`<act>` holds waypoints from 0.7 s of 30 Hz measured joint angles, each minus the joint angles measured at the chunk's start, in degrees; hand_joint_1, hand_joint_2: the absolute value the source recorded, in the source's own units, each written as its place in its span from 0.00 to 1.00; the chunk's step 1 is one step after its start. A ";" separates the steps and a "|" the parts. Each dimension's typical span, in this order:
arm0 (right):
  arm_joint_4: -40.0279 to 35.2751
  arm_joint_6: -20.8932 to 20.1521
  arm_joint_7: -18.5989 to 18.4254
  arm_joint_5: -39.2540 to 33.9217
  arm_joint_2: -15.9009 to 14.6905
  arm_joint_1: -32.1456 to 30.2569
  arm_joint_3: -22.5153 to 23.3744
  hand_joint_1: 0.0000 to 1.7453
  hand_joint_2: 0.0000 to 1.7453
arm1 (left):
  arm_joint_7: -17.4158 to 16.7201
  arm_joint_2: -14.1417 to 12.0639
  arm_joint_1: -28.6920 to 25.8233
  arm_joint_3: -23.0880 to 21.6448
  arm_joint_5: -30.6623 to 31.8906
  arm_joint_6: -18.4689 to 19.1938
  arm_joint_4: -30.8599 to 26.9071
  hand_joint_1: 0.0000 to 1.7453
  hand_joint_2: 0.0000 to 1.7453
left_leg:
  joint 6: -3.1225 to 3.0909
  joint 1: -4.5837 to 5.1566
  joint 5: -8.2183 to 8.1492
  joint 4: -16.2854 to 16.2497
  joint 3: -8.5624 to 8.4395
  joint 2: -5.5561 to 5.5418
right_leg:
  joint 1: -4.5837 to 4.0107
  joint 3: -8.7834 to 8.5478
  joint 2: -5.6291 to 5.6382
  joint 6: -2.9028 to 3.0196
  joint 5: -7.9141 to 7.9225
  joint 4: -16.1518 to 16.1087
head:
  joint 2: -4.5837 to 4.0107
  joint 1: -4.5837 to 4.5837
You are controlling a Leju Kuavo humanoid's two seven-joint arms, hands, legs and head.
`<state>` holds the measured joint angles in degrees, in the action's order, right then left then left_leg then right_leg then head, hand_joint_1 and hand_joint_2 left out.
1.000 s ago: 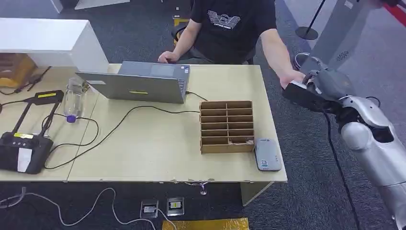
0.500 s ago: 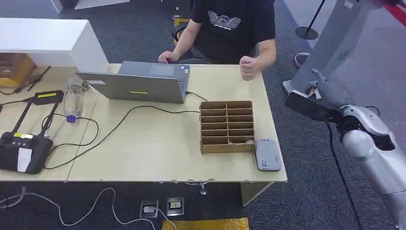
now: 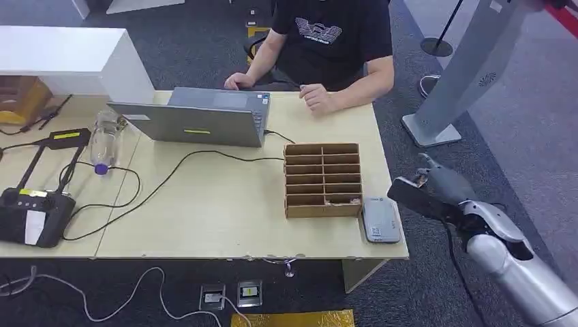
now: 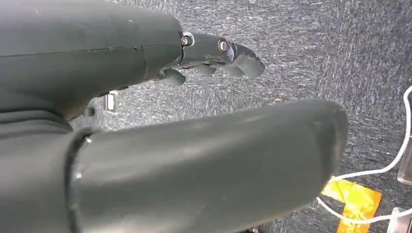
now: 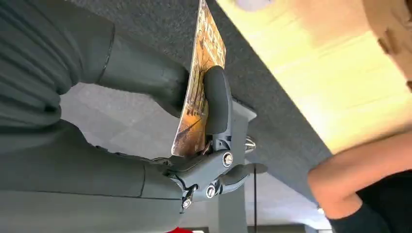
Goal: Pass the card to the sensor for recognition and then transmit it.
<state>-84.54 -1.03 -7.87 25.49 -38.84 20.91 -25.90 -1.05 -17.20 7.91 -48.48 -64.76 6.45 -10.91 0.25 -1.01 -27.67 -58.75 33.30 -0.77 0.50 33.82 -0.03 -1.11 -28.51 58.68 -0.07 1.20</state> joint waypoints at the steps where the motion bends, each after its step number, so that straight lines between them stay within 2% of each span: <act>1: -0.30 0.65 -0.32 0.13 0.20 -0.39 -0.35 1.00 1.00 | 0.00 0.00 0.00 -0.04 0.00 0.09 0.00 0.00 0.00 | 0.00 0.00 0.00 0.00 0.00 0.00 | 0.00 0.00 0.00 0.00 0.00 0.00 | 0.00 0.00; 6: -1.29 2.68 -1.22 0.46 1.53 -2.27 -2.14 1.00 1.00 | 0.00 0.11 0.04 -0.11 0.13 0.28 0.00 0.00 0.00 | 0.00 0.00 0.00 0.00 0.00 0.00 | 0.00 0.00 0.00 0.01 -0.01 0.01 | 0.00 0.00; 21: -0.44 4.09 -1.55 0.33 4.42 -4.38 -5.94 1.00 1.00 | 0.00 0.76 0.06 -0.13 -0.02 0.02 0.00 0.00 0.00 | 0.00 0.00 0.00 0.00 0.00 0.00 | 0.00 0.01 0.01 0.03 -0.02 0.00 | 0.00 0.00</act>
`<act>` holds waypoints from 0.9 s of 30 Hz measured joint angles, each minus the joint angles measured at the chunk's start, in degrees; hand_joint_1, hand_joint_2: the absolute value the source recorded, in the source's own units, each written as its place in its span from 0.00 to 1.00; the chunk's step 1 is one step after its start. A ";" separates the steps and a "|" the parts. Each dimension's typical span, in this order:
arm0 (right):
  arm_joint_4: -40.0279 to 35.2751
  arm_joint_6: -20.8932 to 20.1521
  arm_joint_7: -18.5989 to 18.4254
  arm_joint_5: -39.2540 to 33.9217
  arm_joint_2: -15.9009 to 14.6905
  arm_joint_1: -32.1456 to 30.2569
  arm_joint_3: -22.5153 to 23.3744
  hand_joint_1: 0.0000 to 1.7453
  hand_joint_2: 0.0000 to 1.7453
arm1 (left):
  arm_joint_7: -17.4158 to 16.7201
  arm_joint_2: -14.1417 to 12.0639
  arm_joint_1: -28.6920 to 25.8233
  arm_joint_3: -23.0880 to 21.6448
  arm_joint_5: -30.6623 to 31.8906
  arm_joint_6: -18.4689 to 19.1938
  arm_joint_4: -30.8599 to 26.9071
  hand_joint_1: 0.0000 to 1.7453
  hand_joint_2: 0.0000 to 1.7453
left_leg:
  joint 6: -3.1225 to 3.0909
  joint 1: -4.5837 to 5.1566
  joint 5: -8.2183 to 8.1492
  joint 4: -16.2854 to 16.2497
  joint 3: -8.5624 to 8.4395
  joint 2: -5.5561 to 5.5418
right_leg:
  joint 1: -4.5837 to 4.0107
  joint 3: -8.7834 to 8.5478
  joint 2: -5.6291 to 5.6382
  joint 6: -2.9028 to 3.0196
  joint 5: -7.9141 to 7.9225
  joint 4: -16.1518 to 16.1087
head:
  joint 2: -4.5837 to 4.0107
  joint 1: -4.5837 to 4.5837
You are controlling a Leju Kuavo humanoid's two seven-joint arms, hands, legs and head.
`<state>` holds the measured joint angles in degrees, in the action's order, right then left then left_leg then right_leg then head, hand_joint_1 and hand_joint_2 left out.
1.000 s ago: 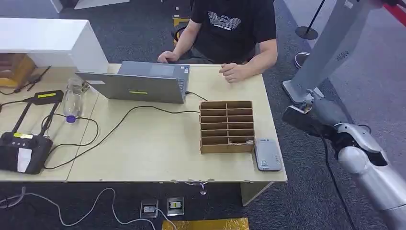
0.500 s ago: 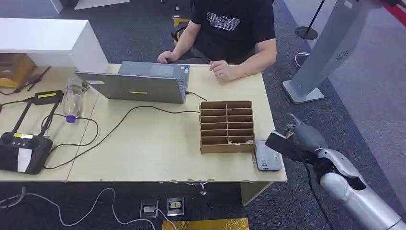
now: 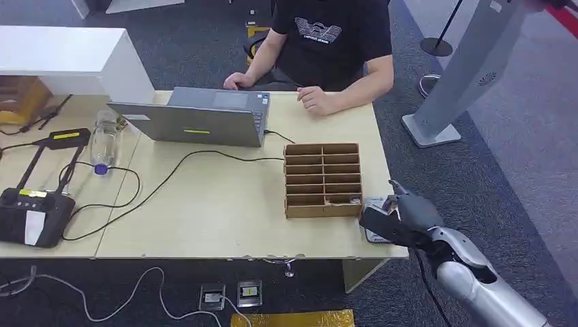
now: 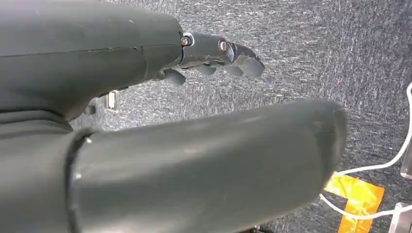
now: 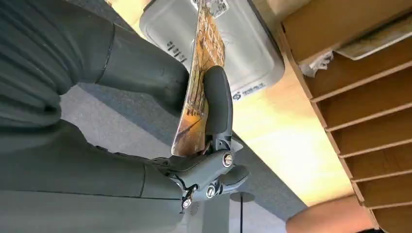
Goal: Pass the card to the sensor for recognition and then transmit it.
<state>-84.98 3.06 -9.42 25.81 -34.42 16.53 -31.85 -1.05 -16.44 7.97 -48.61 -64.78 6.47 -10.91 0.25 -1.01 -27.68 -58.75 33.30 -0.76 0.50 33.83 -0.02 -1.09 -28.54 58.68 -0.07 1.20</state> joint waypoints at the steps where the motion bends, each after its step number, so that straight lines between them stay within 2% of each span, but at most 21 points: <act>1: 0.11 0.02 0.09 0.00 0.13 -0.03 -0.02 1.00 1.00 | 0.00 0.00 0.00 0.00 -0.02 0.00 0.00 0.00 0.00 | 0.00 0.00 0.00 0.00 0.00 0.00 | 0.00 0.00 0.00 0.00 0.00 0.00 | 0.00 0.00; 14: 2.97 0.74 0.70 0.81 1.00 -0.65 -0.96 1.00 1.00 | 0.02 0.13 0.00 -0.02 -0.59 0.04 0.00 0.00 0.00 | 0.00 0.00 0.00 0.00 -0.01 0.01 | 0.00 0.01 0.01 0.00 0.00 -0.01 | 0.00 -0.02; 27: 2.97 0.24 -0.15 -1.03 -1.49 -0.48 0.00 1.00 1.00 | 0.09 0.20 -0.01 -0.02 -1.18 0.35 0.00 0.00 0.00 | 0.00 0.01 0.00 0.00 -0.02 0.01 | 0.01 -0.02 0.00 0.00 0.00 -0.01 | 0.00 0.00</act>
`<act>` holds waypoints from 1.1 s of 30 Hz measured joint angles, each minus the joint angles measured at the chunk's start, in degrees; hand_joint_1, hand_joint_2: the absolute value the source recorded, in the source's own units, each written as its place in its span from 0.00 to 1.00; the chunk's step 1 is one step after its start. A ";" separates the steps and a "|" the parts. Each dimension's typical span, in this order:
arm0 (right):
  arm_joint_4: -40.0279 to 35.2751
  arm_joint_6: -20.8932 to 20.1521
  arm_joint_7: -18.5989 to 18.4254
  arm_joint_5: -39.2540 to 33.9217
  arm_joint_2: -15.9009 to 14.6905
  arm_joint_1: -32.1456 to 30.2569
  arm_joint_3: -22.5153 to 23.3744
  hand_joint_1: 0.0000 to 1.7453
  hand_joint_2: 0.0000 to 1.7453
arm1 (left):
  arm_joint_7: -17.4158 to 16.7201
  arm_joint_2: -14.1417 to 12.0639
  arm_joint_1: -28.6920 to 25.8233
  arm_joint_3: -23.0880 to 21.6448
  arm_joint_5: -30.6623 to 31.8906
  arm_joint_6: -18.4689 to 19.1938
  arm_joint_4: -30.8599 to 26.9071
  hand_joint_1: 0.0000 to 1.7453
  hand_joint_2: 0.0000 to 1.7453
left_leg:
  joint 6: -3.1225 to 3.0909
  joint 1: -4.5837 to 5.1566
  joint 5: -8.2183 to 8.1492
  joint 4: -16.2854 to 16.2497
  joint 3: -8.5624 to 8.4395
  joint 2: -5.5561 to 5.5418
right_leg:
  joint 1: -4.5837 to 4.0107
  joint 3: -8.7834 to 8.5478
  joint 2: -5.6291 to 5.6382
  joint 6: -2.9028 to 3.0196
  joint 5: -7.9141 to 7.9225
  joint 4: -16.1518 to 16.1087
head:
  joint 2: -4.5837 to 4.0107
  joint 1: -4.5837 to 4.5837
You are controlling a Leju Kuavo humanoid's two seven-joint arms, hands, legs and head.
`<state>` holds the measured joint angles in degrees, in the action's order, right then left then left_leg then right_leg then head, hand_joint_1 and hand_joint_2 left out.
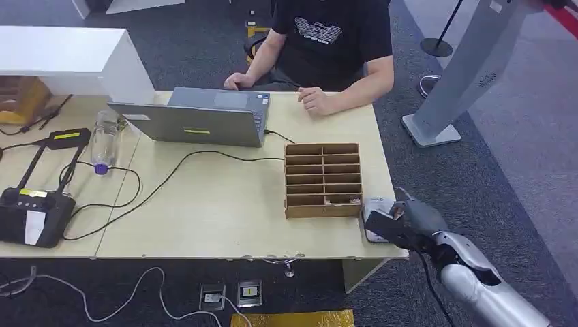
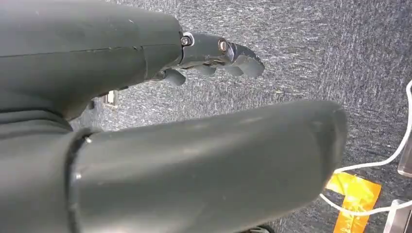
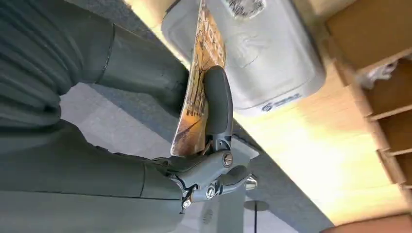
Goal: Pass the card to the sensor for recognition and then transmit it.
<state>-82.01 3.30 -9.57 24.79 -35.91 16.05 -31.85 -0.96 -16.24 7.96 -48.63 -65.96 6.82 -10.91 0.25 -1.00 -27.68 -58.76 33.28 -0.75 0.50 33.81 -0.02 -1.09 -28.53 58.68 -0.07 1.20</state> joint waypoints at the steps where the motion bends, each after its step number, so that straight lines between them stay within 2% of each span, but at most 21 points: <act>1: -0.20 0.00 -0.09 -0.09 -0.20 0.00 0.24 1.00 1.00 | 0.33 0.00 0.00 0.00 -0.02 0.04 0.00 0.00 0.00 | 0.00 0.00 0.00 0.00 0.00 0.00 | 0.00 0.00 0.00 0.00 0.00 0.00 | 0.00 0.02; 15: -6.36 -1.51 -1.69 -0.68 -2.95 0.36 3.89 1.00 1.00 | 1.14 0.28 0.00 0.00 -0.26 0.52 0.00 0.00 0.00 | 0.00 0.00 0.00 0.00 0.00 0.00 | 0.00 0.01 0.01 0.00 0.00 0.00 | 0.00 0.00; 19: -10.67 -5.16 -2.91 -0.61 -3.45 1.09 6.17 1.00 1.00 | 1.14 0.28 0.00 0.00 -0.22 0.50 0.00 0.00 0.00 | 0.00 0.00 0.00 0.00 0.02 0.01 | 0.00 0.01 0.01 0.00 0.00 0.01 | 0.00 -0.02; 25: -15.23 -9.86 -2.54 -0.27 -3.69 7.11 9.10 1.00 1.00 | 1.14 0.26 0.01 -0.20 -0.02 0.55 0.00 0.00 0.00 | 0.00 0.00 0.01 0.00 -0.01 0.00 | 0.00 0.00 -0.01 0.00 0.00 0.02 | 0.00 0.02; 30: -15.41 -10.97 1.25 3.43 -2.95 13.38 8.85 1.00 1.00 | 2.43 0.26 0.10 -0.68 0.63 1.29 0.00 0.00 0.00 | 0.00 0.01 0.01 0.01 0.06 0.05 | 0.01 0.02 0.03 0.01 0.01 0.09 | 0.00 0.00; 33: -12.90 -11.45 3.17 5.75 -0.92 19.05 7.74 1.00 1.00 | 2.84 0.31 0.34 -1.14 1.03 1.95 0.00 0.00 0.00 | 0.01 0.00 0.01 0.01 0.05 0.03 | 0.00 0.02 0.00 0.01 0.00 0.11 | 0.00 0.02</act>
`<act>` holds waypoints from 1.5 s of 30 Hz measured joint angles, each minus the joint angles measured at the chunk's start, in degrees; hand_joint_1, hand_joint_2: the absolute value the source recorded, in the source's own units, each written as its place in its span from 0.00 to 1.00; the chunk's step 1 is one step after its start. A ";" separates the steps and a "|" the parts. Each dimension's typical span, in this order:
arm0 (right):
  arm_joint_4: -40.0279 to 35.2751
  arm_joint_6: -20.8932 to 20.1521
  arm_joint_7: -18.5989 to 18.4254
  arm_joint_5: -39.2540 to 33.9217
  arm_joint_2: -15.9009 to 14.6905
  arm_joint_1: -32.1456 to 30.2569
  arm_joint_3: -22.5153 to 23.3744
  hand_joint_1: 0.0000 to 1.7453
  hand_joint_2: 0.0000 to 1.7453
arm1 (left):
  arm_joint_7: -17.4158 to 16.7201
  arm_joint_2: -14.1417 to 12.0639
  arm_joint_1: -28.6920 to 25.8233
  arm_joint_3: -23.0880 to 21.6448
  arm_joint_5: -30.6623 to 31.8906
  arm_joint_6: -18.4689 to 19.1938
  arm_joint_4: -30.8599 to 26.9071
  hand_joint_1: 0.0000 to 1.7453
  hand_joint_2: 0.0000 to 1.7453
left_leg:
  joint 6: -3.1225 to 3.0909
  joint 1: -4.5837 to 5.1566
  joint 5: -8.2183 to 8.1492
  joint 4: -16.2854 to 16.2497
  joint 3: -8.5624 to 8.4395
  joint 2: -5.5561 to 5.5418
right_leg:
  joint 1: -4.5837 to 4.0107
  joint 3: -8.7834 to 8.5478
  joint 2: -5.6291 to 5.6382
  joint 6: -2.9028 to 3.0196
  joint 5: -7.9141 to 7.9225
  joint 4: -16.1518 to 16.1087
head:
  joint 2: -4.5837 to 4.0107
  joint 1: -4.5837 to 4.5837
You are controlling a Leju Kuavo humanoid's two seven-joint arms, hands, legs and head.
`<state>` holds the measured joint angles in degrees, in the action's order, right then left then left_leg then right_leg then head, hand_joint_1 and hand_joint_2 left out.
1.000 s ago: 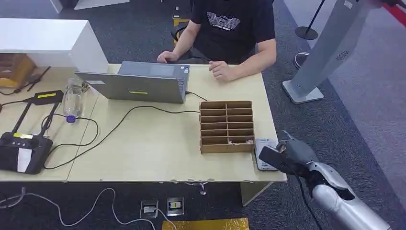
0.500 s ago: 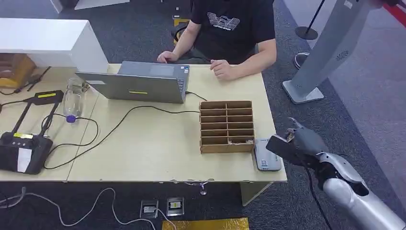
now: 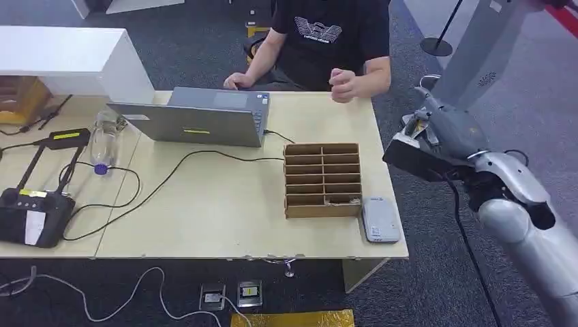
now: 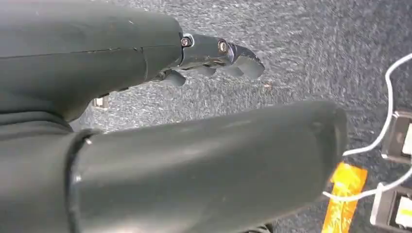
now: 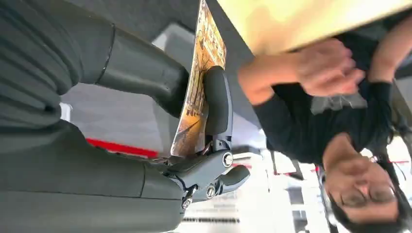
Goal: Pass the card to the sensor for recognition and then transmit it.
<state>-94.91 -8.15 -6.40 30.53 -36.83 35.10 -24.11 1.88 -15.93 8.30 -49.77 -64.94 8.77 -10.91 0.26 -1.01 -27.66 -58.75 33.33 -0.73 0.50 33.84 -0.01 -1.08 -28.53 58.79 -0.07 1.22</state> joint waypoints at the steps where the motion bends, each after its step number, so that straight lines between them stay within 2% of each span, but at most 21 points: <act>1: 1.21 0.22 0.59 0.64 0.95 1.56 -0.60 1.00 1.00 | 0.00 0.00 0.05 -0.17 0.11 0.15 0.00 0.00 0.00 | 0.01 0.00 0.01 0.00 0.01 -0.03 | 0.00 0.00 -0.03 0.00 0.00 0.02 | 0.00 -0.02; 8: 15.05 4.94 5.66 5.81 8.81 9.72 -4.53 1.00 1.00 | -0.81 0.00 0.30 -0.78 0.59 -0.24 0.00 0.00 0.00 | 0.11 -0.01 0.07 0.00 0.02 -0.05 | -0.01 0.04 -0.03 0.01 -0.01 0.13 | 0.00 -0.02; 14: 15.29 5.03 5.75 5.88 8.97 9.86 -4.59 1.00 1.00 | -0.81 0.00 0.30 -0.81 0.59 -0.24 0.00 0.00 0.00 | 0.11 -0.01 0.07 0.00 0.01 -0.05 | -0.01 0.04 -0.03 0.02 -0.01 0.12 | 0.00 -0.02; 17: 18.93 5.79 6.49 6.51 11.00 10.95 -5.47 1.00 1.00 | -0.96 0.00 0.34 -1.13 0.70 -0.26 0.00 0.00 0.00 | 0.13 -0.02 0.09 0.00 0.03 -0.13 | -0.01 0.05 -0.11 0.05 -0.04 0.13 | 0.00 0.00; 18: 21.08 6.14 6.60 6.98 12.14 11.71 -6.01 1.00 1.00 | -0.96 -0.02 0.33 -1.49 0.76 -0.20 0.00 0.00 0.00 | 0.13 -0.02 0.09 0.00 0.04 -0.15 | -0.01 0.05 -0.15 0.08 -0.05 0.17 | 0.00 0.00; 19: 29.74 8.31 7.74 8.79 16.62 14.62 -7.79 1.00 1.00 | -0.94 -0.74 0.38 -1.94 0.94 0.26 0.00 0.00 0.00 | 0.14 -0.02 0.09 0.00 0.04 -0.14 | -0.01 0.09 -0.14 0.09 -0.06 0.20 | 0.00 -0.04; 21: 34.36 9.42 8.92 9.73 18.78 15.91 -8.35 1.00 1.00 | -0.87 -0.92 0.39 -2.03 0.96 0.44 0.00 0.00 0.00 | 0.16 -0.02 0.10 0.00 0.04 -0.14 | -0.01 0.10 -0.15 0.09 -0.06 0.21 | 0.00 -0.02; 30: 43.06 10.16 9.44 10.45 22.43 17.79 -9.69 1.00 1.00 | -0.87 -1.01 0.35 -2.51 1.14 0.65 0.00 0.00 0.00 | 0.16 -0.01 0.10 -0.01 0.04 -0.15 | -0.01 0.11 -0.15 0.09 -0.06 0.20 | 0.00 0.00; 31: 43.76 10.19 9.44 10.45 22.67 17.96 -9.86 0.91 1.00 | -0.87 -1.03 0.35 -2.62 1.14 0.65 0.02 0.00 0.00 | 0.16 -0.01 0.10 -0.01 0.04 -0.14 | -0.01 0.12 -0.14 0.09 -0.06 0.20 | 0.00 0.00; 32: 44.63 10.23 9.44 10.47 22.91 18.17 -10.06 0.06 1.00 | -0.87 -1.03 0.35 -2.93 1.18 0.65 0.02 0.00 0.00 | 0.16 -0.01 0.10 -0.01 0.04 -0.14 | -0.01 0.12 -0.14 0.09 -0.06 0.20 | 0.00 0.00; 33: 45.22 10.32 9.44 10.54 23.04 18.28 -10.19 0.00 1.00 | -0.87 -1.03 0.34 -3.04 1.22 0.65 0.02 0.00 0.00 | 0.16 -0.01 0.10 -0.01 0.04 -0.14 | -0.01 0.13 -0.14 0.11 -0.07 0.20 | 0.00 0.00; 39: 46.89 11.26 8.90 12.20 23.15 18.13 -10.65 0.00 1.00 | -0.87 -1.03 0.31 -3.19 1.09 0.33 0.00 0.00 0.00 | 0.16 -0.01 0.10 -0.01 0.02 -0.12 | -0.01 0.15 -0.12 0.12 -0.07 0.20 | 0.00 0.00; 40: 46.84 10.84 8.39 12.20 23.08 17.95 -10.65 0.00 0.00 | -0.85 -1.03 0.29 -3.21 1.05 0.28 0.00 0.00 0.00 | 0.16 -0.01 0.10 -0.01 0.01 -0.12 | -0.01 0.15 -0.11 0.12 -0.07 0.20 | 0.00 0.00; 45: 44.34 9.03 6.03 11.20 22.02 16.33 -10.54 0.00 0.00 | -0.85 -1.03 0.21 -3.23 0.35 0.06 0.00 0.00 0.00 | 0.16 -0.01 0.10 -0.02 -0.02 -0.11 | -0.01 0.15 -0.06 0.11 -0.07 0.19 | 0.00 0.00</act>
<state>-50.57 0.87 -0.37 41.73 -14.82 51.43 -34.64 1.03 -16.96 8.51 -53.00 -64.58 8.83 -10.91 0.43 -1.02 -27.56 -58.77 33.32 -0.84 0.49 33.99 -0.07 -0.97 -28.60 58.98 -0.07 1.22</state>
